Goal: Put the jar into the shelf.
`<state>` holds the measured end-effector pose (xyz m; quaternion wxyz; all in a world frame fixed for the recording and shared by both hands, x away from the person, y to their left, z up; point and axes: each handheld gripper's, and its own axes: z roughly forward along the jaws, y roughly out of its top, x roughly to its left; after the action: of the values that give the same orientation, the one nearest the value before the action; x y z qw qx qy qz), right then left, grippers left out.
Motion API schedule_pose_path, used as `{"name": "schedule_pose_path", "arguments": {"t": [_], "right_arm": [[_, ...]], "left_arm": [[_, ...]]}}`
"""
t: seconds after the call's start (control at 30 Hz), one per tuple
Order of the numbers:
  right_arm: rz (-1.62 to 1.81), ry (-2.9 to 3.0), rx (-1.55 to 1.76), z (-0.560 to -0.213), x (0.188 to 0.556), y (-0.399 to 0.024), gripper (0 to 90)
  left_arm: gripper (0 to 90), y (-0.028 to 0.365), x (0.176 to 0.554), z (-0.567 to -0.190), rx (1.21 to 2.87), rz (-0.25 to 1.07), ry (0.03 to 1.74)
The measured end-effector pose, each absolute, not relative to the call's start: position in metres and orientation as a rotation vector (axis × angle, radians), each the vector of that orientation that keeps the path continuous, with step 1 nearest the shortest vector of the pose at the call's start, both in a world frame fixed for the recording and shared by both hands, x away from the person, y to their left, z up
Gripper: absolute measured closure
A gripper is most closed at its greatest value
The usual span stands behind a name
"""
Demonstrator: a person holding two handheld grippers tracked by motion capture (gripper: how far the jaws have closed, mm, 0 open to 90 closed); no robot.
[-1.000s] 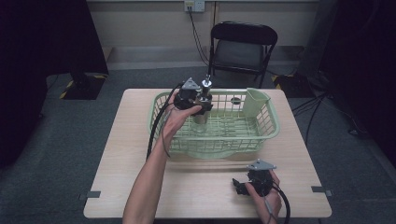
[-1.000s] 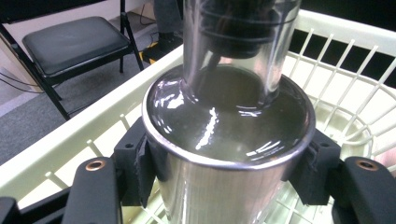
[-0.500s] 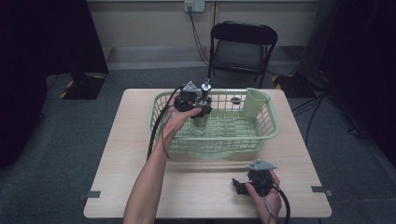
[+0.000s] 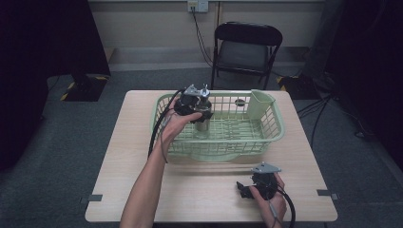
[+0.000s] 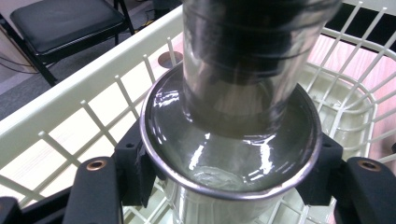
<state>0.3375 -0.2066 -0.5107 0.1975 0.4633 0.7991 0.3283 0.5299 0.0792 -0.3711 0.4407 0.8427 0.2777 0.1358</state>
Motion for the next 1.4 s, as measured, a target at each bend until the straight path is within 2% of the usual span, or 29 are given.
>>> {"name": "schedule_pose_path", "arguments": {"t": [0.23, 0.43, 0.57, 0.6, 0.87, 1.4], "right_arm": [[0.919, 2.237, 1.297, -0.511, 0.338, -0.207, 0.0], [0.919, 2.237, 1.297, -0.511, 0.338, -0.207, 0.0], [0.919, 2.238, 1.296, -0.511, 0.338, -0.207, 0.0], [0.92, 2.241, 1.292, -0.511, 0.338, -0.207, 0.0], [0.92, 2.241, 1.293, -0.511, 0.338, -0.207, 0.0], [0.92, 2.24, 1.293, -0.511, 0.338, -0.207, 0.0]], "left_arm": [[35.0, 0.076, 0.529, -0.371, 2.095, 0.346, 0.705], [30.7, 0.073, 0.528, -0.369, 2.094, 0.35, 0.721], [20.9, 0.077, 0.53, -0.367, 2.075, 0.342, 0.769], [14.4, 0.08, 0.529, -0.365, 2.064, 0.324, 0.779], [3.3, 0.085, 0.525, -0.358, 2.033, 0.356, 0.799], [4.7, 0.09, 0.509, -0.343, 1.963, 0.419, 0.798]]}}
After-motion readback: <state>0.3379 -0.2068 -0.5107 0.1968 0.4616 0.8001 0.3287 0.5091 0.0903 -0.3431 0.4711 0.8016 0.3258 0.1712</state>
